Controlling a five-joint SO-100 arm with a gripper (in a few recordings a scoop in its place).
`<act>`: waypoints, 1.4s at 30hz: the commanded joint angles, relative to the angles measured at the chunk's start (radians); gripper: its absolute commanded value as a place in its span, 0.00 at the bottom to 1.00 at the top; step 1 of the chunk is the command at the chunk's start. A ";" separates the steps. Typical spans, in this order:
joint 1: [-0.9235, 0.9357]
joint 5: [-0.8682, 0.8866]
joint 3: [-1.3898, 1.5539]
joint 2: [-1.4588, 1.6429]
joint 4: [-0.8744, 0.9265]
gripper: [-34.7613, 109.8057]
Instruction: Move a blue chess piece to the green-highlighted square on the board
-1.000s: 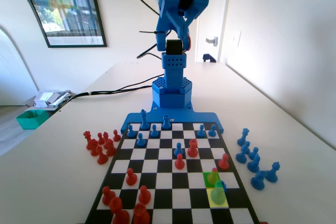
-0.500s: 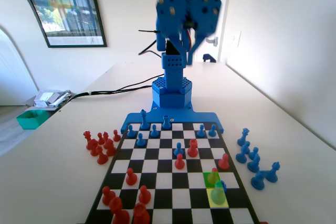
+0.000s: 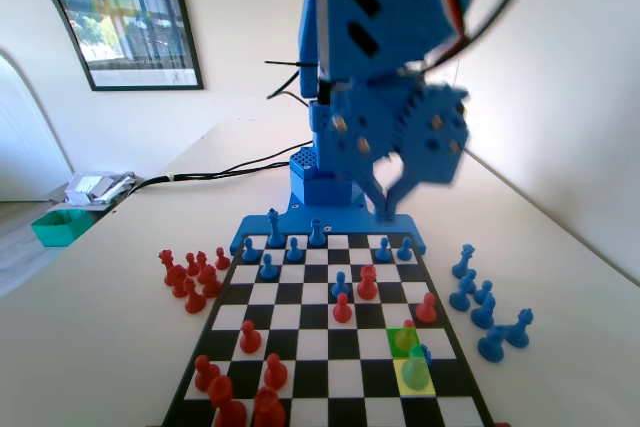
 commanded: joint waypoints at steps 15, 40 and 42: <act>-0.095 -0.094 -0.123 -0.250 -0.156 0.30; -0.097 -0.071 0.023 -0.293 -0.325 0.31; -0.095 -0.071 0.023 -0.295 -0.330 0.31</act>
